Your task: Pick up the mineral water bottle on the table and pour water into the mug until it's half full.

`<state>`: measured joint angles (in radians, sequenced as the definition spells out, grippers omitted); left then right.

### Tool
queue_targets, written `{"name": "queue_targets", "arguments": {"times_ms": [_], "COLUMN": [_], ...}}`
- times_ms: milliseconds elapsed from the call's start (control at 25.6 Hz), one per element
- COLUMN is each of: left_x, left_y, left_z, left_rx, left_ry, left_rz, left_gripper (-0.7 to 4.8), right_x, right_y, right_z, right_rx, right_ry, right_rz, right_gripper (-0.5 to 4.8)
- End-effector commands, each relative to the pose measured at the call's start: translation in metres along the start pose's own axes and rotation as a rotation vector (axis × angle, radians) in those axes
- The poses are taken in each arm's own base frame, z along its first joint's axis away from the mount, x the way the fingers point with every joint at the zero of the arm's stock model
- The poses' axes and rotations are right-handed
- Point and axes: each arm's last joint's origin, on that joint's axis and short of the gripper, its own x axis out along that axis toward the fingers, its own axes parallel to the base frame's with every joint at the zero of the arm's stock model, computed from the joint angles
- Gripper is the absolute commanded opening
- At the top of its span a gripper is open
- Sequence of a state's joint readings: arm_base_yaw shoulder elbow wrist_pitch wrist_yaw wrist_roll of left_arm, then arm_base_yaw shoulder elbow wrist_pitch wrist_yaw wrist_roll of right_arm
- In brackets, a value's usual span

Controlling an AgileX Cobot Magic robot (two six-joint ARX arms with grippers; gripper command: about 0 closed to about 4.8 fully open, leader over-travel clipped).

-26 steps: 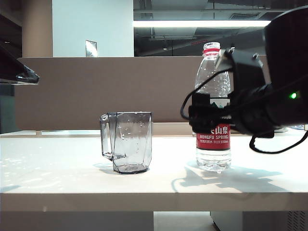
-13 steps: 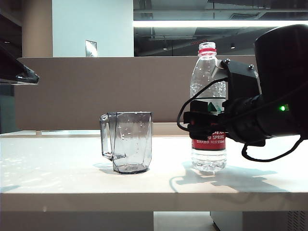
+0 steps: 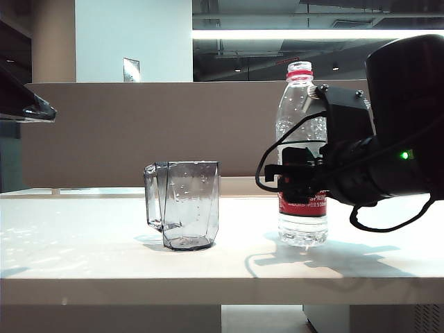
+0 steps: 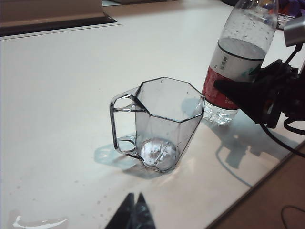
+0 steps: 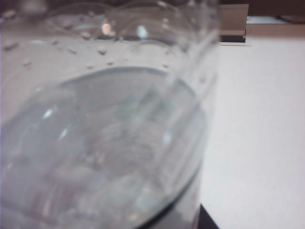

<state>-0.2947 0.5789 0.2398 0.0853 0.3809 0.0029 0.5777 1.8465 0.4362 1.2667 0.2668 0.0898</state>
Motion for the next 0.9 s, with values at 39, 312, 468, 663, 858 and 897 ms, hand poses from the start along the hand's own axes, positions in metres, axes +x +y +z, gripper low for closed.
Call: {"name": "queue_targets", "arguments": {"times_ms": [39,312,468,663,858,897], "left_x": [0.000,0.000,0.000,0.000,0.000,0.000], "left_y": [0.000,0.000,0.000,0.000,0.000,0.000], "left_z": [0.002,0.002,0.002,0.002,0.002,0.002], "left_rx": [0.001,0.001,0.001,0.001,0.001,0.001], "left_ry": [-0.009,-0.009,-0.009,-0.008,-0.008,-0.009], "left_rz": [-0.002,-0.002,-0.002,-0.002,-0.001,-0.002], "left_gripper": [-0.05,-0.05,-0.05,-0.05,-0.05,-0.05], "right_x": [0.000,-0.003,-0.007,0.006,0.019,0.021], "right_y": [0.001,0.001,0.001,0.004,0.008,0.009], "right_z": [0.003,0.015,0.036,0.061,0.084,0.088], "right_rx": [-0.044,-0.146,-0.317,-0.430,-0.569,-0.640], "right_ry": [-0.023,-0.020,0.019,0.103,0.087,0.093], "right_rz": [-0.001,-0.003,-0.003,-0.028,-0.028,-0.041], "right_gripper": [2.59,2.59,2.59,2.60,2.59,2.59]}}
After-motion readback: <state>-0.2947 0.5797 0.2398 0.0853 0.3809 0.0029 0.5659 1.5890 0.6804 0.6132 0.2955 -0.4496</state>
